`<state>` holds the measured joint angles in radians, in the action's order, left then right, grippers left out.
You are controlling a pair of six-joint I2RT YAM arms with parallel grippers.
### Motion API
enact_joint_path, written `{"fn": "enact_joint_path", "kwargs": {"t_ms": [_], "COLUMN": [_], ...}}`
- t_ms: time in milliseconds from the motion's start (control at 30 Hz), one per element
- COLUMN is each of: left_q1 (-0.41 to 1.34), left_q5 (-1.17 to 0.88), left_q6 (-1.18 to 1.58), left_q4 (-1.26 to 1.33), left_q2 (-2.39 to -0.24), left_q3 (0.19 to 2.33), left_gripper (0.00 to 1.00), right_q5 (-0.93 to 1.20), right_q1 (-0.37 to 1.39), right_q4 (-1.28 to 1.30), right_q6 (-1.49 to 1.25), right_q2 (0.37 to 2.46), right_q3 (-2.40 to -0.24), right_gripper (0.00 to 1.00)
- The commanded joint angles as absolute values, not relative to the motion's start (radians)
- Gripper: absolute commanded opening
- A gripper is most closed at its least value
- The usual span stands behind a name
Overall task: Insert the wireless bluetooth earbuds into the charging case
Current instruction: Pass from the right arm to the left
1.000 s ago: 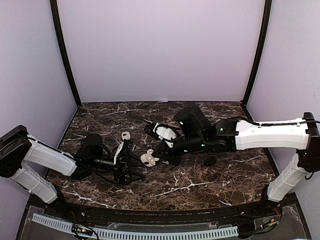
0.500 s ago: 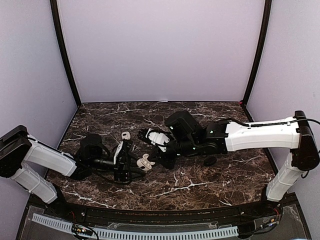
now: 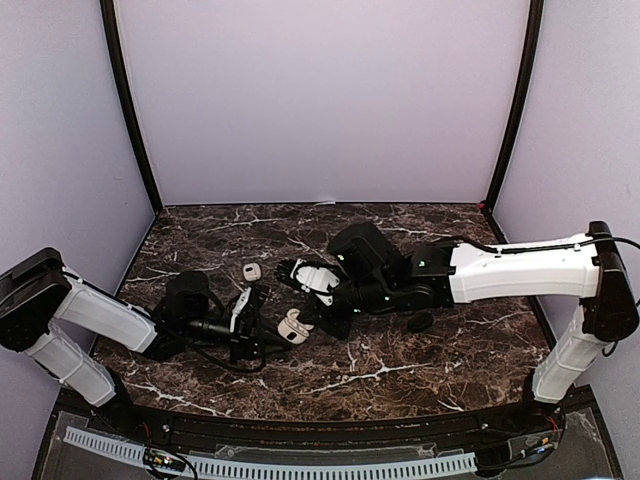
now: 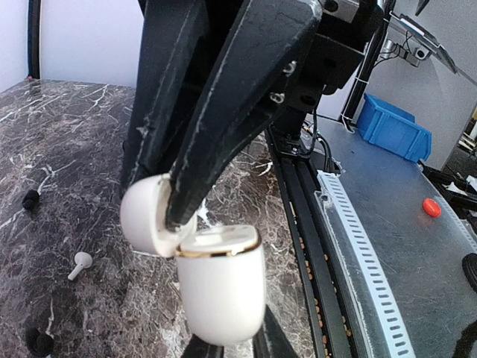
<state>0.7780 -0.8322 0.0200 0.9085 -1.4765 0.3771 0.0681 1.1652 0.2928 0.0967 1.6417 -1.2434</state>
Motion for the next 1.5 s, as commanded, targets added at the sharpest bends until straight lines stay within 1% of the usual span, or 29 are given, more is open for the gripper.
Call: {"fn": "enact_joint_path", "kwargs": {"t_ms": [0,33,67,100,133,167,200,233,300,367,467,600,733,800,867,933,1067,1133,1167,1333,1467], "left_q1": [0.782,0.782,0.783,0.782,0.782,0.783,0.782,0.782,0.782,0.782,0.782,0.782,0.782,0.782,0.782,0.782,0.782,0.782,0.782,0.782,0.782], "left_q5": [-0.854,-0.852,-0.848,-0.845,-0.843,-0.842,-0.841,-0.840,-0.835,-0.835,-0.833,-0.834,-0.829,-0.819,-0.816,-0.821,-0.831,-0.836,-0.838,-0.843,-0.833], "left_q6": [0.007,0.006,0.007,0.010,0.013,0.017,0.019,0.022,0.026,0.029,0.035,0.040,0.039,0.040,0.042,0.041,0.034,0.032,0.032,0.027,0.017], "left_q4": [0.939,0.939,0.940,0.942,0.945,0.948,0.951,0.953,0.953,0.954,0.956,0.946,0.931,0.924,0.914,0.915,0.919,0.919,0.920,0.920,0.922], "left_q2": [-1.461,-1.457,-1.456,-1.454,-1.453,-1.452,-1.451,-1.451,-1.451,-1.451,-1.458,-1.466,-1.468,-1.468,-1.467,-1.465,-1.466,-1.466,-1.468,-1.464,-1.455], "left_q3": [0.391,0.390,0.388,0.386,0.384,0.384,0.382,0.381,0.382,0.384,0.388,0.398,0.405,0.407,0.411,0.410,0.410,0.410,0.409,0.407,0.399], "left_gripper": [0.16,0.18,0.24,0.31,0.41,0.48,0.53,0.56,0.58,0.58,0.54,0.47,0.43,0.44,0.50,0.50,0.35,0.31,0.29,0.24,0.23], "right_q5": [0.055,0.056,0.057,0.057,0.058,0.058,0.058,0.058,0.062,0.065,0.071,0.077,0.075,0.077,0.077,0.078,0.077,0.076,0.073,0.044,0.018], "right_q1": [1.177,1.177,1.177,1.177,1.177,1.177,1.177,1.177,1.177,1.178,1.178,1.181,1.183,1.183,1.184,1.184,1.186,1.186,1.185,1.186,1.186], "right_q4": [0.245,0.240,0.236,0.236,0.237,0.239,0.240,0.241,0.239,0.239,0.236,0.236,0.235,0.235,0.235,0.234,0.233,0.232,0.231,0.226,0.210], "right_q6": [0.097,0.097,0.097,0.095,0.095,0.095,0.095,0.096,0.097,0.097,0.097,0.095,0.096,0.097,0.097,0.097,0.097,0.095,0.094,0.086,0.075], "right_q2": [1.629,1.624,1.621,1.621,1.622,1.623,1.625,1.626,1.630,1.633,1.641,1.657,1.664,1.664,1.666,1.666,1.667,1.669,1.668,1.659,1.627], "right_q3": [-1.259,-1.254,-1.251,-1.250,-1.252,-1.253,-1.255,-1.256,-1.258,-1.260,-1.265,-1.276,-1.282,-1.284,-1.284,-1.285,-1.285,-1.285,-1.284,-1.274,-1.247], "right_gripper": [0.12,0.11,0.10,0.10,0.08,0.08,0.07,0.07,0.07,0.07,0.08,0.08,0.08,0.08,0.08,0.07,0.08,0.08,0.09,0.18,0.24]}}
